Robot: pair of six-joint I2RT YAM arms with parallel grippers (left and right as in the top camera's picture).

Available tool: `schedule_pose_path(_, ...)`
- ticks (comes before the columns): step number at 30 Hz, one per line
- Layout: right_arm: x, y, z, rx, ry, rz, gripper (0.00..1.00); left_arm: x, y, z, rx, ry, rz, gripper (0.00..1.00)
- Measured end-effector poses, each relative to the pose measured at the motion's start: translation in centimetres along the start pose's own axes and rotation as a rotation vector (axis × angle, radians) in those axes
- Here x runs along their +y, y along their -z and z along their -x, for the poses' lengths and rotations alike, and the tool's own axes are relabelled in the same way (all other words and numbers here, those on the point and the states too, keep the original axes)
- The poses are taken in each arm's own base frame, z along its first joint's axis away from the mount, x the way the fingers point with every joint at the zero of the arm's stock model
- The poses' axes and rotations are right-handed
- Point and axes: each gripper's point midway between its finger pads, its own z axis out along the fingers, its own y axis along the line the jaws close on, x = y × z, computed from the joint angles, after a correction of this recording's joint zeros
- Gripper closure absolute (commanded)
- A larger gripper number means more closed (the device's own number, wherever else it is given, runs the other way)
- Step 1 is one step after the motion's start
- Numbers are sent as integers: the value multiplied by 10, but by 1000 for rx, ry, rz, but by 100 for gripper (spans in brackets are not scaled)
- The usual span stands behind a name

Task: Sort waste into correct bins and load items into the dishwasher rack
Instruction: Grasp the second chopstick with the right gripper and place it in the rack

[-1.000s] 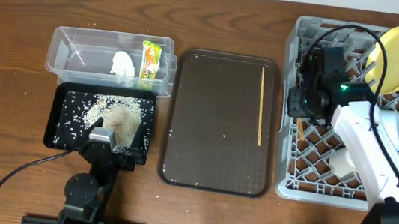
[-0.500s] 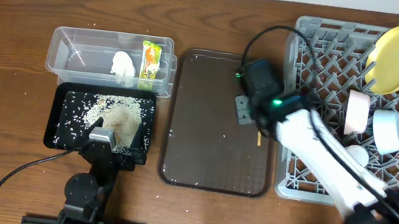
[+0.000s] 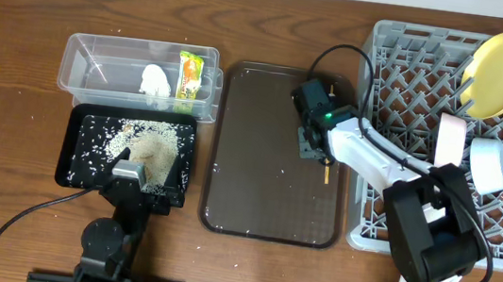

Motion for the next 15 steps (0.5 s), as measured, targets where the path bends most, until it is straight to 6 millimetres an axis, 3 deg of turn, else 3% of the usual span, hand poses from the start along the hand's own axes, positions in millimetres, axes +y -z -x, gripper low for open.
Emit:
schedule_pose_path(1, -1, -1, -1, 7, -10, -2, 88, 0, 0, 0, 0, 0, 0, 0)
schedule_pose_path(3, 1, -2, -2, 18, -13, 4, 99, 0, 0, 0, 0, 0, 0, 0)
schedule_pose_path(11, 23, 10, -6, 47, 21, 152, 99, 0, 0, 0, 0, 0, 0, 0)
schedule_pose_path(15, 28, 47, 13, -45, 28, 237, 99, 0, 0, 0, 0, 0, 0, 0)
